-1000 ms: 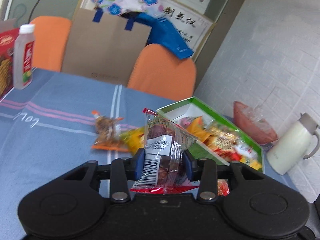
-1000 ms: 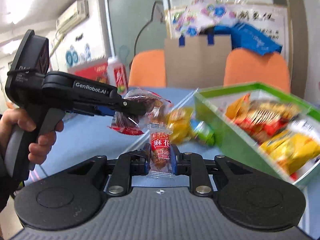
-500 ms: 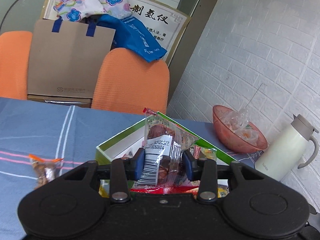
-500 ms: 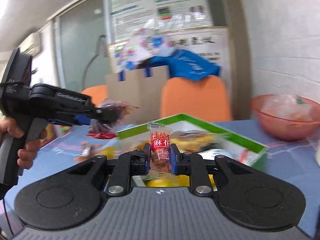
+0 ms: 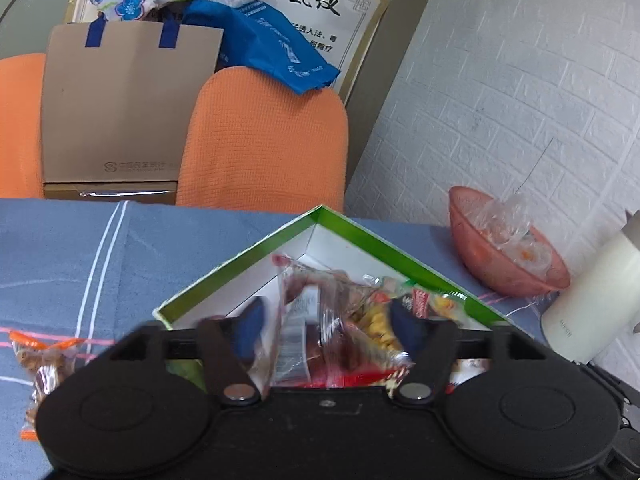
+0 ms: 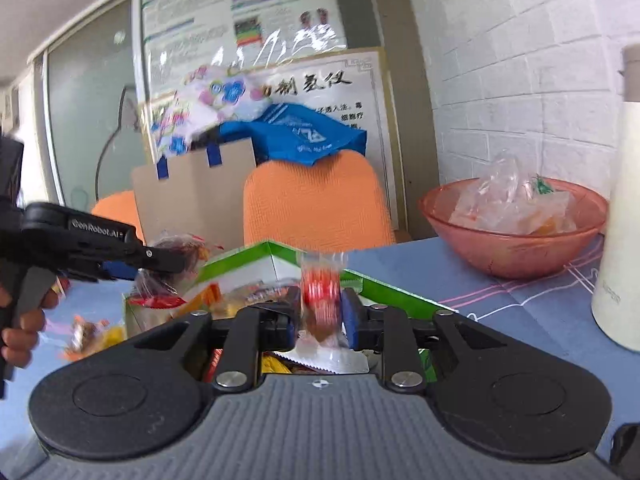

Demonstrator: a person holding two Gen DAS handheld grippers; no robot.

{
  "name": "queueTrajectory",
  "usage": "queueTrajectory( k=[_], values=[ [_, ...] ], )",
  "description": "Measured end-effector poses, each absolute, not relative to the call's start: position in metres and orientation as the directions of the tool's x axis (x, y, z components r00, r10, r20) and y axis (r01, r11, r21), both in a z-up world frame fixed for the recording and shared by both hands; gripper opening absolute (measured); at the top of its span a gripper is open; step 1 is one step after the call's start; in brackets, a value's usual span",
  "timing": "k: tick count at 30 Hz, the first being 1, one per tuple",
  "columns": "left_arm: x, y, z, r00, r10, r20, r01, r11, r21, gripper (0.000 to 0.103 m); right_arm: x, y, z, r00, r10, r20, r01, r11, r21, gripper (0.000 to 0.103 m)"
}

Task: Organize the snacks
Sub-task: 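Carry both snacks over the green box and open both grippers, then move both grippers to the yellow snack bag and grasp it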

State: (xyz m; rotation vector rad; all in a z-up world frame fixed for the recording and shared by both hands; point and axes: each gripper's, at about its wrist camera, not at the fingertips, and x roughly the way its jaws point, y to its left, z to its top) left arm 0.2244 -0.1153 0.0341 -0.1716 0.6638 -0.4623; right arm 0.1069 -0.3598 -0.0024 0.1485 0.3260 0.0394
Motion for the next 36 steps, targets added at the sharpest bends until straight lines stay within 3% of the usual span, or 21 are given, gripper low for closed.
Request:
queueTrajectory(
  k=[1, 7, 12, 17, 26, 35, 36],
  values=[
    [0.220, -0.112, 0.032, 0.709, -0.453, -0.541, 0.344, 0.891, -0.296, 0.103, 0.109, -0.356, -0.006, 0.939, 0.055, -0.338, -0.015, 0.992, 0.122, 0.102],
    [0.197, -0.087, 0.040, 0.730, -0.456, -0.509, 0.332, 0.887, -0.320, 0.103, 0.095, -0.348, -0.009, 0.945, 0.042, -0.326, -0.013, 0.996, 0.093, 0.103],
    [0.168, -0.054, 0.053, 0.773, -0.435, -0.462, 0.305, 0.893, -0.331, 0.103, 0.076, -0.333, 0.012, 0.960, 0.114, -0.255, -0.082, 0.988, 0.133, 0.103],
    [0.150, -0.026, 0.046, 0.779, -0.392, -0.489, 0.252, 0.910, -0.328, 0.103, 0.063, -0.305, 0.023, 0.952, 0.214, -0.220, -0.186, 0.972, 0.141, 0.103],
    [0.154, 0.002, 0.010, 0.726, -0.385, -0.569, 0.169, 0.903, -0.395, 0.103, 0.059, -0.249, 0.013, 0.877, 0.377, -0.299, -0.359, 0.926, 0.116, 0.103],
    [0.197, -0.021, -0.012, 0.693, -0.356, -0.627, 0.078, 0.901, -0.426, 0.103, 0.049, -0.240, 0.004, 0.855, 0.387, -0.346, -0.370, 0.922, 0.114, 0.103],
    [0.200, -0.021, -0.015, 0.686, -0.349, -0.638, 0.069, 0.905, -0.421, 0.097, 0.048, -0.240, 0.004, 0.854, 0.385, -0.351, -0.370, 0.922, 0.113, 0.103]
  ],
)
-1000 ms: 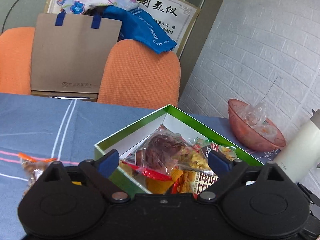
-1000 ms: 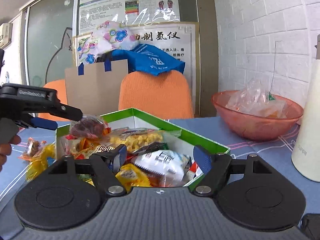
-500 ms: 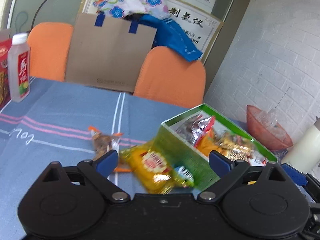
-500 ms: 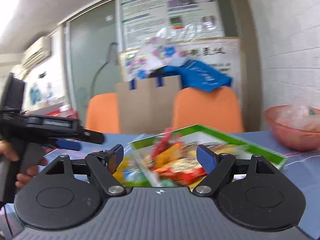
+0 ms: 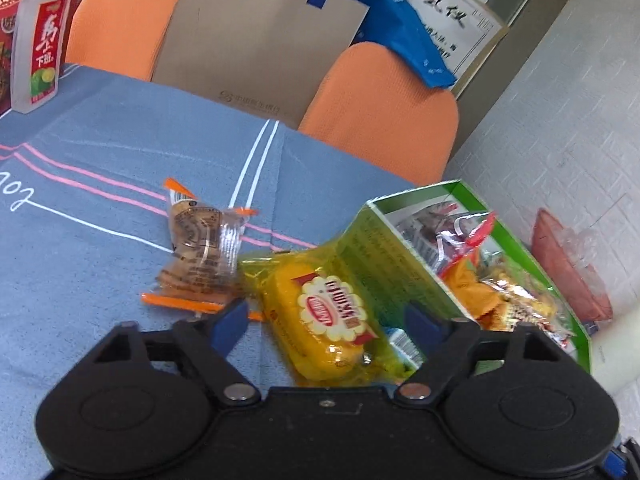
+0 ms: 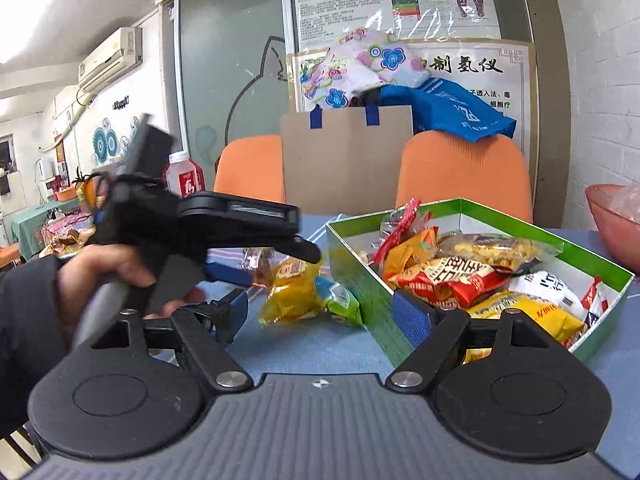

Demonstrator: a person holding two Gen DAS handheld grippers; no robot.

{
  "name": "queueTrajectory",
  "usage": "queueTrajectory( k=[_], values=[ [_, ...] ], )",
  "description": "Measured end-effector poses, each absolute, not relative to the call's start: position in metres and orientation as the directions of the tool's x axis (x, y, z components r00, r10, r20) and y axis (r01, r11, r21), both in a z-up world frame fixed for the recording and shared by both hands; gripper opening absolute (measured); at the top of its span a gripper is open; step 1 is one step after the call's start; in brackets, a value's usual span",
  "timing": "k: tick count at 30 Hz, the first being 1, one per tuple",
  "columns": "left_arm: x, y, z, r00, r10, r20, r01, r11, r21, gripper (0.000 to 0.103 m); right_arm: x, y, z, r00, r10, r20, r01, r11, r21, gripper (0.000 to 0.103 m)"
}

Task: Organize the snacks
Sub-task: 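Move both grippers to the yellow snack bag and grasp it, then carry the yellow bag into the green box and open both grippers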

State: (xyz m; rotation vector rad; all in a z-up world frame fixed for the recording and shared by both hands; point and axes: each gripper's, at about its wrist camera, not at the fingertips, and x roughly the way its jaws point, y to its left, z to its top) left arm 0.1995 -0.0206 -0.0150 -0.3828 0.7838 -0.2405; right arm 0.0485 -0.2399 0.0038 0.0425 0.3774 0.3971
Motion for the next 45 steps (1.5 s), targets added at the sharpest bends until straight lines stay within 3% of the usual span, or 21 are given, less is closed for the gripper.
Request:
queueTrajectory(
  k=[3, 5, 8, 10, 11, 12, 14, 31, 33, 34, 36, 41, 45],
  values=[
    [0.195, -0.011, -0.022, 0.668, -0.377, -0.642, 0.077, 0.893, -0.444, 0.061, 0.045, -0.242, 0.003, 0.850, 0.386, -0.358, -0.373, 0.922, 0.108, 0.103],
    [0.184, -0.006, -0.020, 0.663, -0.389, -0.640, 0.097, 0.892, -0.442, 0.055, 0.043, -0.244, 0.000, 0.846, 0.391, -0.363, -0.376, 0.920, 0.113, 0.103],
    [0.159, -0.001, -0.019, 0.652, -0.409, -0.638, 0.124, 0.888, -0.442, 0.055, 0.044, -0.239, -0.004, 0.827, 0.416, -0.379, -0.395, 0.909, 0.135, 0.103],
    [0.140, 0.002, -0.020, 0.638, -0.442, -0.631, 0.141, 0.872, -0.468, 0.056, 0.042, -0.233, -0.008, 0.808, 0.442, -0.389, -0.421, 0.896, 0.144, 0.103],
    [0.130, 0.006, -0.020, 0.638, -0.453, -0.622, 0.140, 0.863, -0.485, 0.061, 0.041, -0.229, -0.010, 0.798, 0.454, -0.397, -0.432, 0.890, 0.148, 0.103],
    [0.120, 0.010, -0.020, 0.649, -0.461, -0.605, 0.137, 0.853, -0.504, 0.079, 0.040, -0.226, -0.012, 0.788, 0.464, -0.405, -0.442, 0.884, 0.153, 0.103],
    [0.105, 0.020, -0.018, 0.675, -0.464, -0.574, 0.115, 0.835, -0.539, 0.103, 0.039, -0.220, -0.018, 0.765, 0.484, -0.426, -0.459, 0.873, 0.167, 0.103],
    [0.125, 0.036, -0.019, 0.610, -0.531, -0.589, 0.122, 0.797, -0.592, 0.103, 0.083, -0.181, -0.033, 0.688, 0.519, -0.507, -0.445, 0.854, 0.270, 0.103],
    [0.130, 0.035, -0.026, 0.590, -0.543, -0.597, 0.131, 0.794, -0.593, 0.074, 0.089, -0.180, -0.039, 0.676, 0.522, -0.520, -0.437, 0.852, 0.288, 0.095],
    [0.131, 0.036, -0.030, 0.580, -0.564, -0.588, 0.136, 0.779, -0.612, 0.069, 0.091, -0.181, -0.042, 0.667, 0.532, -0.521, -0.437, 0.846, 0.304, 0.086],
    [0.131, 0.038, -0.037, 0.572, -0.598, -0.562, 0.134, 0.744, -0.655, 0.058, 0.092, -0.185, -0.045, 0.657, 0.550, -0.516, -0.428, 0.835, 0.344, 0.083],
    [0.121, 0.031, -0.030, 0.582, -0.594, -0.555, 0.161, 0.754, -0.637, 0.049, 0.083, -0.187, -0.041, 0.662, 0.544, -0.516, -0.447, 0.839, 0.312, 0.072],
    [0.109, 0.024, -0.015, 0.600, -0.597, -0.532, 0.190, 0.753, -0.630, 0.049, 0.073, -0.190, -0.034, 0.681, 0.534, -0.501, -0.447, 0.845, 0.293, 0.071]
  ],
)
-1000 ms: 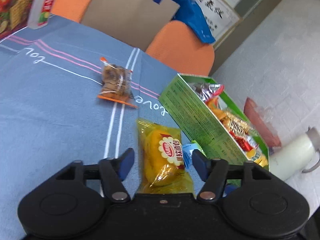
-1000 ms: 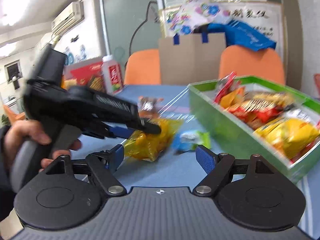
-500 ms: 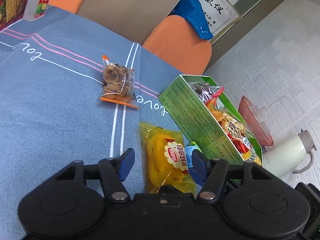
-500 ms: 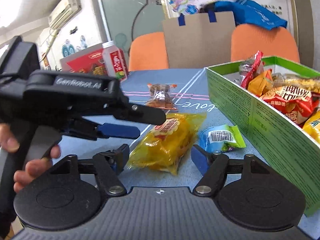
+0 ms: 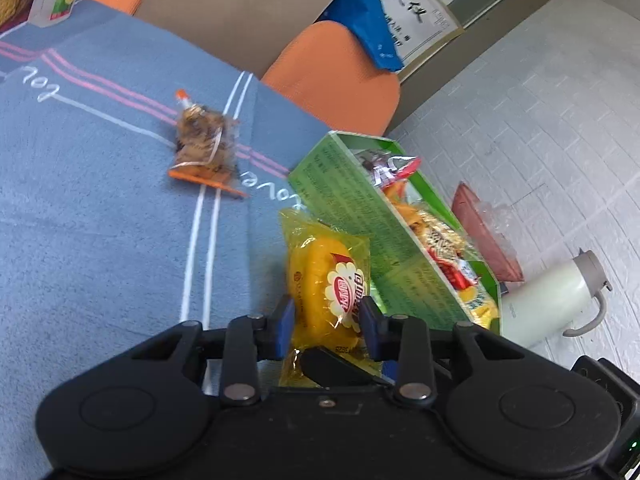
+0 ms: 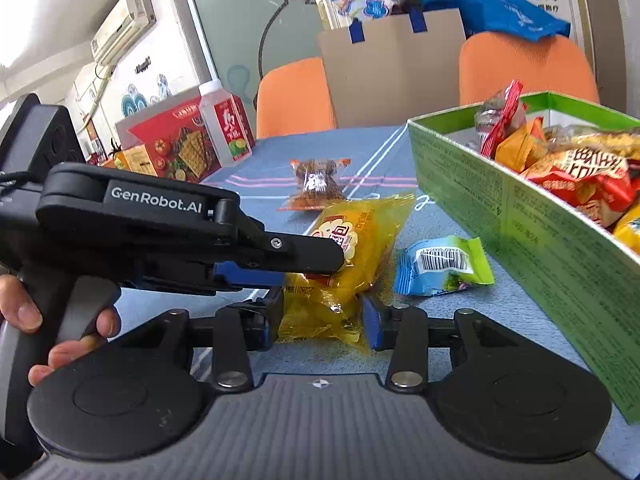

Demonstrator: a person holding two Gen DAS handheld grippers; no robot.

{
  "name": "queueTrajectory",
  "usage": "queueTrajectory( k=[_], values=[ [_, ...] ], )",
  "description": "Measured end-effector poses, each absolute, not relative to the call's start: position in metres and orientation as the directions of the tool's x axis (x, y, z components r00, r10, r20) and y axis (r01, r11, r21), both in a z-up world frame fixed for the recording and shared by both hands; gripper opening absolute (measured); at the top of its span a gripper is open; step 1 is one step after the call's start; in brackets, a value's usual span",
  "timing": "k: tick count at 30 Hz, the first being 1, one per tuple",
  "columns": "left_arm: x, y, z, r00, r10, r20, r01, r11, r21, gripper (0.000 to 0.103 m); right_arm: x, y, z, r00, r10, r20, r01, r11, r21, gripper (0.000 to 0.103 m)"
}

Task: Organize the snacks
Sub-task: 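Carry the yellow bag into the green box and open both grippers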

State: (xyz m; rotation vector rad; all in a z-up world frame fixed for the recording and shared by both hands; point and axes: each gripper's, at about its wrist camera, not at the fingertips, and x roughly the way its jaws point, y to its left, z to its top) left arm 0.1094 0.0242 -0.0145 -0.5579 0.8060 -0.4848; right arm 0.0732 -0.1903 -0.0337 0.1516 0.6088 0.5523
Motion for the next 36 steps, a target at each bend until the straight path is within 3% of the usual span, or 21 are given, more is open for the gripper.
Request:
queueTrajectory(
  k=[12, 22, 29, 31, 33, 34, 36],
  values=[
    [0.122, -0.060, 0.043, 0.566, -0.704, -0.430, 0.434, 0.697, -0.570, 0.049, 0.052, -0.246, 0.018, 0.849, 0.420, -0.322, -0.354, 0.903, 0.245, 0.071],
    [0.151, -0.162, 0.047, 0.436, -0.791, -0.429, 0.570, 0.612, -0.548, 0.049, 0.052, -0.326, 0.017, 0.933, 0.224, -0.281, -0.146, 0.951, 0.272, 0.071],
    [0.172, -0.197, 0.040, 0.427, -0.784, -0.450, 0.595, 0.619, -0.513, 0.050, 0.069, -0.356, 0.011, 0.950, 0.158, -0.269, -0.080, 0.956, 0.281, 0.070],
    [0.176, -0.200, 0.034, 0.441, -0.759, -0.478, 0.587, 0.647, -0.486, 0.057, 0.077, -0.358, 0.005, 0.948, 0.153, -0.278, -0.074, 0.958, 0.277, 0.071],
    [0.173, -0.198, 0.027, 0.483, -0.727, -0.488, 0.580, 0.683, -0.443, 0.103, 0.086, -0.359, -0.006, 0.939, 0.152, -0.309, -0.065, 0.959, 0.277, 0.078],
    [0.169, -0.194, 0.025, 0.516, -0.707, -0.484, 0.570, 0.705, -0.423, 0.103, 0.090, -0.359, -0.011, 0.931, 0.148, -0.333, -0.055, 0.961, 0.271, 0.097],
    [0.162, -0.184, 0.025, 0.553, -0.694, -0.460, 0.565, 0.719, -0.406, 0.103, 0.081, -0.360, -0.016, 0.939, 0.135, -0.317, -0.053, 0.966, 0.254, 0.103]
  ],
)
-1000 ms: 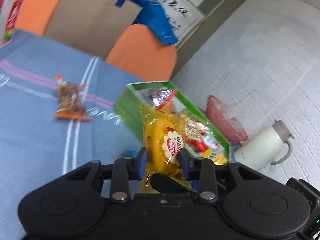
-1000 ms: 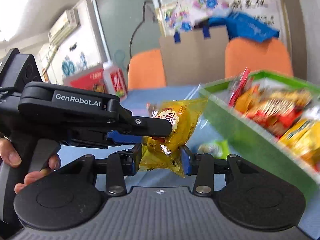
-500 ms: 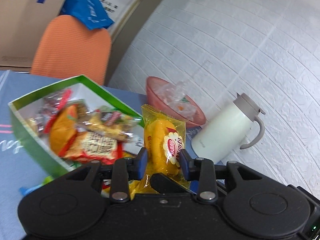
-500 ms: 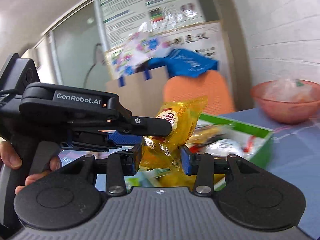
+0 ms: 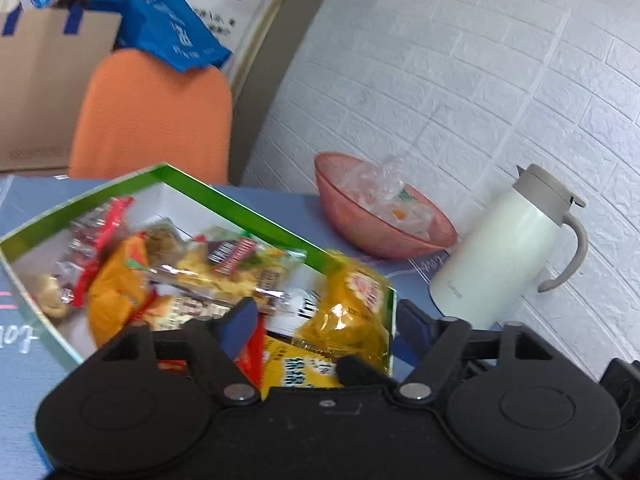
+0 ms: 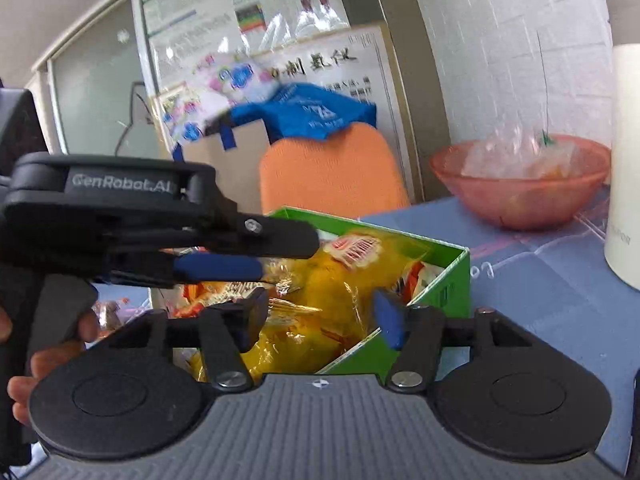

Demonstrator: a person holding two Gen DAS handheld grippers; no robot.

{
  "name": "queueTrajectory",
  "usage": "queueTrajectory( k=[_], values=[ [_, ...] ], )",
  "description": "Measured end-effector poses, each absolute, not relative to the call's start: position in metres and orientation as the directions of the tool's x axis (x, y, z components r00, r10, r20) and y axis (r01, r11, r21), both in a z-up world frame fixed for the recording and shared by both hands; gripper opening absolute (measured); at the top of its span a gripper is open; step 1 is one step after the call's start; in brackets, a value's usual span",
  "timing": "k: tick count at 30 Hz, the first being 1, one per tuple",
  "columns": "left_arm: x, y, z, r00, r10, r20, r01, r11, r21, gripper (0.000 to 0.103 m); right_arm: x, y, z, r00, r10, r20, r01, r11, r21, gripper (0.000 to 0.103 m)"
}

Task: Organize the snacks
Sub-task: 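Carry the yellow bag into the green box and open both grippers, then grasp the blue-green wrapped candy with both grippers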

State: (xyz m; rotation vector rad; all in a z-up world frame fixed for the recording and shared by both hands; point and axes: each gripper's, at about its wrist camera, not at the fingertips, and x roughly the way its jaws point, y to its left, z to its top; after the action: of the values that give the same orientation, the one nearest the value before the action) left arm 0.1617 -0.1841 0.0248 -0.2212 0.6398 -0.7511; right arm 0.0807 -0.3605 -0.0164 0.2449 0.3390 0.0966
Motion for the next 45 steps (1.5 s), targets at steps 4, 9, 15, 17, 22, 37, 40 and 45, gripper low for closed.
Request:
queueTrajectory(
  k=[4, 9, 15, 17, 22, 37, 40, 45],
  values=[
    [0.159, -0.166, 0.029, 0.563, -0.697, -0.444, 0.539, 0.717, -0.442, 0.103, 0.068, -0.360, -0.011, 0.956, 0.084, -0.282, -0.018, 0.973, 0.231, 0.103],
    [0.152, -0.146, 0.032, 0.600, -0.666, -0.444, 0.500, 0.745, -0.441, 0.103, 0.082, -0.355, -0.006, 0.952, 0.055, -0.301, -0.004, 0.986, 0.168, 0.060],
    [0.145, -0.123, 0.031, 0.625, -0.619, -0.475, 0.451, 0.783, -0.428, 0.103, 0.108, -0.355, -0.015, 0.933, 0.046, -0.356, 0.010, 0.988, 0.155, 0.056],
    [0.142, -0.117, 0.032, 0.633, -0.603, -0.485, 0.438, 0.796, -0.419, 0.103, 0.099, -0.354, -0.012, 0.940, 0.070, -0.333, -0.014, 0.985, 0.169, 0.060],
    [0.125, -0.098, 0.034, 0.670, -0.545, -0.504, 0.404, 0.837, -0.369, 0.103, 0.072, -0.336, 0.001, 0.956, 0.121, -0.266, -0.079, 0.983, 0.164, 0.101],
    [0.100, -0.020, 0.015, 0.743, -0.382, -0.550, 0.226, 0.916, -0.331, 0.103, 0.053, -0.258, 0.005, 0.892, 0.320, -0.319, -0.287, 0.947, 0.145, 0.101],
    [0.100, -0.008, 0.011, 0.742, -0.362, -0.564, 0.202, 0.923, -0.327, 0.103, 0.054, -0.241, 0.002, 0.869, 0.352, -0.347, -0.324, 0.936, 0.136, 0.101],
    [0.102, 0.006, 0.007, 0.740, -0.352, -0.572, 0.187, 0.926, -0.327, 0.103, 0.063, -0.220, -0.010, 0.840, 0.355, -0.411, -0.333, 0.934, 0.127, 0.101]
  ],
)
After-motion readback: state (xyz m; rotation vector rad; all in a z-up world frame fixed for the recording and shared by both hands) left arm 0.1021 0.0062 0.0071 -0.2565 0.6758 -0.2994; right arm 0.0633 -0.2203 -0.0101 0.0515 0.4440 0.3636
